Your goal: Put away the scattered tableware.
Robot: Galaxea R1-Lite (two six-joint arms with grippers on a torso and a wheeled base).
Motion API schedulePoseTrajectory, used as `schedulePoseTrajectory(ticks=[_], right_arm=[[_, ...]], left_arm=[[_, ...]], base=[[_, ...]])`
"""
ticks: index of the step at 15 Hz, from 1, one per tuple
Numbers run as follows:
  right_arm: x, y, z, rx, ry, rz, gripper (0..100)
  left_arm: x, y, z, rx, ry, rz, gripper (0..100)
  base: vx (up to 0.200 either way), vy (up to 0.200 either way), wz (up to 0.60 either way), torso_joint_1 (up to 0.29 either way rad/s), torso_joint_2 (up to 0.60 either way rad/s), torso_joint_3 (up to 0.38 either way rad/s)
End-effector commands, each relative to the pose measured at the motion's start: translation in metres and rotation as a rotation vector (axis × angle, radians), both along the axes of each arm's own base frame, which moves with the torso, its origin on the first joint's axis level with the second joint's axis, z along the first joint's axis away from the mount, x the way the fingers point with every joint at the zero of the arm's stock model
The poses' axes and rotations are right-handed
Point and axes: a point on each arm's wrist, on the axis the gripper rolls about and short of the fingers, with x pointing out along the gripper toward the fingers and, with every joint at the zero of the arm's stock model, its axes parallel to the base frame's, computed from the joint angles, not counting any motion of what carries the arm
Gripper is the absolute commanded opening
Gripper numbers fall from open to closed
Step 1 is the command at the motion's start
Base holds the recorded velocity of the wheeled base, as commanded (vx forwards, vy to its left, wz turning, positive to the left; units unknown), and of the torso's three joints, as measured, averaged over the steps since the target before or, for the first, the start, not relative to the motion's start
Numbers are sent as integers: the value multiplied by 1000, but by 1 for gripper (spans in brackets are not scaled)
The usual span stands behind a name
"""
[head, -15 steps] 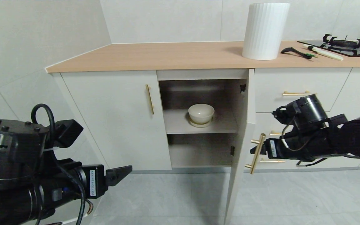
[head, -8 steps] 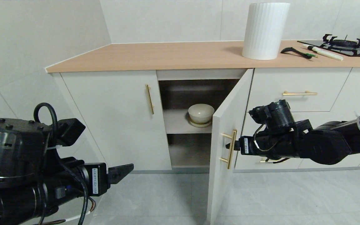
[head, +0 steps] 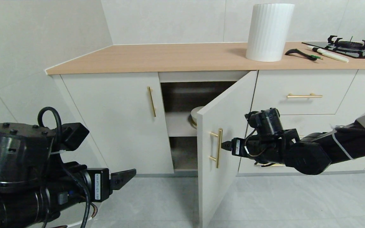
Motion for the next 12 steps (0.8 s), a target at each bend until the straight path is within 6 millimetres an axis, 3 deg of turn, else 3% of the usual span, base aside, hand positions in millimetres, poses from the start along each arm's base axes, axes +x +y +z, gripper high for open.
schedulePoseTrajectory(ticks=[1, 6, 12], right_arm=[[5, 10, -15, 6, -7, -28, 100], [24, 22, -20, 51, -69, -145, 100], [52, 31, -20, 142, -121, -321, 100]], left_arm=[[1, 0, 0, -1, -1, 1, 100], [1, 0, 0, -1, -1, 1, 100], [0, 0, 1, -5, -7, 3, 100]], base=[[200, 0, 0, -7, 7, 7], [200, 0, 0, 2, 5, 2], [0, 0, 0, 0, 0, 0]])
